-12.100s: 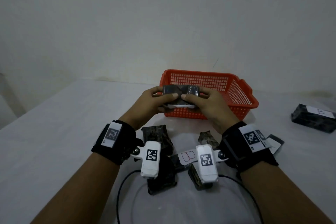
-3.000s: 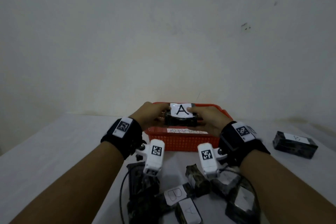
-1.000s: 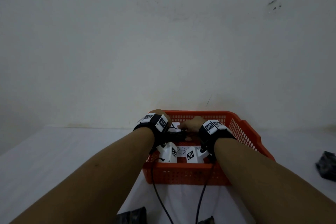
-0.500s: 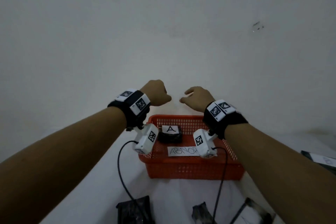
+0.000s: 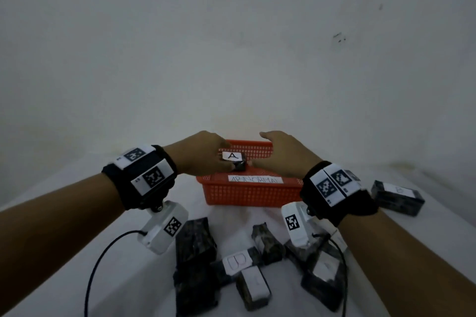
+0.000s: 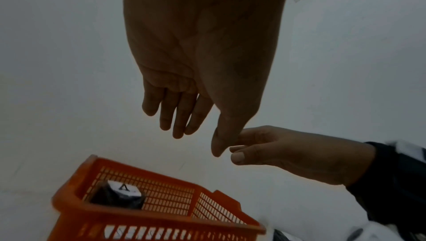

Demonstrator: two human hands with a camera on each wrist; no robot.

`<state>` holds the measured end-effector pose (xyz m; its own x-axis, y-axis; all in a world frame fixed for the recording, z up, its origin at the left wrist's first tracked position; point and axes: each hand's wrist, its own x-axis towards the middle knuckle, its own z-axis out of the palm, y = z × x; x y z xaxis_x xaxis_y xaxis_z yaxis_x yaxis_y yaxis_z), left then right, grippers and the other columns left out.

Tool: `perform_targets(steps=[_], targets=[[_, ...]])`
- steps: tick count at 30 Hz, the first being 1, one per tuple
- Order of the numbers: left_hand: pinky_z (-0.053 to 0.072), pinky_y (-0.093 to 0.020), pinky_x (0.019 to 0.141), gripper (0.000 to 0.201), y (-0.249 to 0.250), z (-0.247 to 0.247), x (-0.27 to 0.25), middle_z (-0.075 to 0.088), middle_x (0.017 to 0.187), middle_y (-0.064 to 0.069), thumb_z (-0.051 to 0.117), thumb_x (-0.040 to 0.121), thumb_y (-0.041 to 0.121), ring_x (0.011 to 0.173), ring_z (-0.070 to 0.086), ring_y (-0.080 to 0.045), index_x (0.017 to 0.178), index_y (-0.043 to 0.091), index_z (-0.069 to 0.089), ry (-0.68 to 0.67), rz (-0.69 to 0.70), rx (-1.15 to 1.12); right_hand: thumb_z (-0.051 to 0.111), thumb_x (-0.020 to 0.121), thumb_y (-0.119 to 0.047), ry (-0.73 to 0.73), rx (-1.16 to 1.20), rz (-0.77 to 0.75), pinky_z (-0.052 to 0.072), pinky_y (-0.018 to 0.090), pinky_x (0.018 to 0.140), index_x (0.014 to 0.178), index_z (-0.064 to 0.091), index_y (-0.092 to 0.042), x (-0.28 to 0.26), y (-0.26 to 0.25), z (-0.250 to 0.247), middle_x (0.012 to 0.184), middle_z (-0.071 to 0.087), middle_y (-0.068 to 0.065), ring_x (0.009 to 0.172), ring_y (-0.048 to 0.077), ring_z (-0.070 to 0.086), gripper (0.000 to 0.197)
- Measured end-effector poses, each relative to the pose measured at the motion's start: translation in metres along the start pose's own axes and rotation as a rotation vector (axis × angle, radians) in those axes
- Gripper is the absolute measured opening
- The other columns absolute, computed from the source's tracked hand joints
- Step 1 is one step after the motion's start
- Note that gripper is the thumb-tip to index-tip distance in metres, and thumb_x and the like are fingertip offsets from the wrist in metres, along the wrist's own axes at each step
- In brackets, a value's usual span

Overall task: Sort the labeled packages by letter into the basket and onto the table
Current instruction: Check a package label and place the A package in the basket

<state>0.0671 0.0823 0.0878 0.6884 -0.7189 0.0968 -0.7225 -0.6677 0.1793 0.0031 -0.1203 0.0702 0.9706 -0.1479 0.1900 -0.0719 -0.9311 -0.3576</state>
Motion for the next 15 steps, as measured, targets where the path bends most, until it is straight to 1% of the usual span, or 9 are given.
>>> perform_targets(steps=[1, 2, 3, 5, 7, 9, 11, 13, 15], targets=[[0.054, -0.024, 0.080, 0.050, 0.005, 0.005, -0.007, 0.071, 0.123, -0.002, 0.061, 0.096, 0.043, 0.099, 0.068, -0.015, 0.140, 0.018, 0.058, -0.004, 0.016, -0.002, 0.077, 0.085, -0.049, 0.003, 0.010, -0.015, 0.043, 0.040, 0.111, 0.149, 0.049, -0.022, -0.011, 0.000, 0.001, 0.149, 0.054, 0.003, 0.139, 0.024, 0.051, 0.075], [0.054, -0.025, 0.081, 0.049, 0.009, 0.011, -0.014, 0.070, 0.124, -0.002, 0.061, 0.097, 0.041, 0.100, 0.068, -0.016, 0.140, 0.019, 0.058, -0.014, 0.031, -0.002, 0.079, 0.084, -0.047, -0.004, 0.030, -0.028, 0.047, 0.036, 0.102, 0.139, 0.056, -0.023, -0.023, 0.000, 0.003, 0.135, 0.061, 0.000, 0.127, 0.021, 0.059, 0.065], [0.055, -0.027, 0.085, 0.048, 0.012, 0.019, -0.019, 0.070, 0.125, -0.001, 0.061, 0.097, 0.039, 0.102, 0.068, -0.016, 0.140, 0.020, 0.058, -0.030, 0.048, -0.006, 0.081, 0.082, -0.045, -0.015, 0.056, -0.039, 0.049, 0.034, 0.098, 0.136, 0.059, -0.024, -0.035, 0.000, 0.005, 0.126, 0.063, -0.003, 0.118, 0.019, 0.062, 0.062], [0.056, -0.029, 0.093, 0.044, 0.014, 0.038, -0.027, 0.071, 0.123, 0.001, 0.063, 0.096, 0.038, 0.103, 0.068, -0.014, 0.137, 0.022, 0.061, -0.076, 0.069, -0.037, 0.084, 0.080, -0.040, -0.054, 0.110, -0.044, 0.054, 0.034, 0.097, 0.139, 0.059, -0.023, -0.054, 0.003, 0.012, 0.124, 0.066, -0.006, 0.113, 0.016, 0.065, 0.066], [0.056, -0.031, 0.095, 0.040, 0.015, 0.057, -0.030, 0.072, 0.117, 0.003, 0.065, 0.094, 0.039, 0.101, 0.069, -0.011, 0.130, 0.024, 0.065, -0.113, 0.070, -0.091, 0.086, 0.078, -0.036, -0.100, 0.143, -0.048, 0.059, 0.031, 0.090, 0.127, 0.066, -0.026, -0.067, 0.009, 0.024, 0.110, 0.072, -0.011, 0.101, 0.010, 0.071, 0.054], [0.056, -0.033, 0.097, 0.040, 0.017, 0.075, -0.032, 0.072, 0.119, 0.003, 0.067, 0.093, 0.038, 0.105, 0.068, -0.011, 0.129, 0.021, 0.065, -0.110, 0.064, -0.101, 0.086, 0.078, -0.035, -0.135, 0.175, -0.021, 0.061, 0.030, 0.086, 0.119, 0.069, -0.029, -0.079, 0.015, 0.038, 0.103, 0.074, -0.011, 0.093, 0.005, 0.071, 0.044], [0.053, -0.029, 0.099, 0.042, 0.022, 0.090, -0.032, 0.070, 0.126, 0.001, 0.069, 0.092, 0.033, 0.111, 0.066, -0.012, 0.131, 0.018, 0.064, -0.077, 0.065, -0.090, 0.085, 0.079, -0.037, -0.140, 0.189, 0.022, 0.056, 0.022, 0.084, 0.126, 0.068, -0.027, -0.087, 0.020, 0.051, 0.111, 0.072, -0.013, 0.098, 0.005, 0.068, 0.051], [0.051, -0.026, 0.099, 0.049, 0.030, 0.101, -0.031, 0.065, 0.134, 0.000, 0.072, 0.091, 0.026, 0.117, 0.063, -0.014, 0.137, 0.016, 0.060, -0.085, 0.066, -0.105, 0.083, 0.081, -0.043, -0.141, 0.164, 0.054, 0.051, 0.024, 0.091, 0.138, 0.063, -0.023, -0.093, 0.023, 0.061, 0.129, 0.068, -0.007, 0.114, 0.013, 0.065, 0.064], [0.050, -0.027, 0.100, 0.058, 0.034, 0.111, -0.027, 0.061, 0.141, -0.001, 0.074, 0.089, 0.022, 0.122, 0.061, -0.015, 0.144, 0.014, 0.054, -0.133, 0.066, -0.099, 0.080, 0.084, -0.043, -0.171, 0.146, 0.102, 0.047, 0.026, 0.096, 0.143, 0.059, -0.020, -0.095, 0.025, 0.069, 0.138, 0.063, -0.003, 0.123, 0.017, 0.061, 0.066]])
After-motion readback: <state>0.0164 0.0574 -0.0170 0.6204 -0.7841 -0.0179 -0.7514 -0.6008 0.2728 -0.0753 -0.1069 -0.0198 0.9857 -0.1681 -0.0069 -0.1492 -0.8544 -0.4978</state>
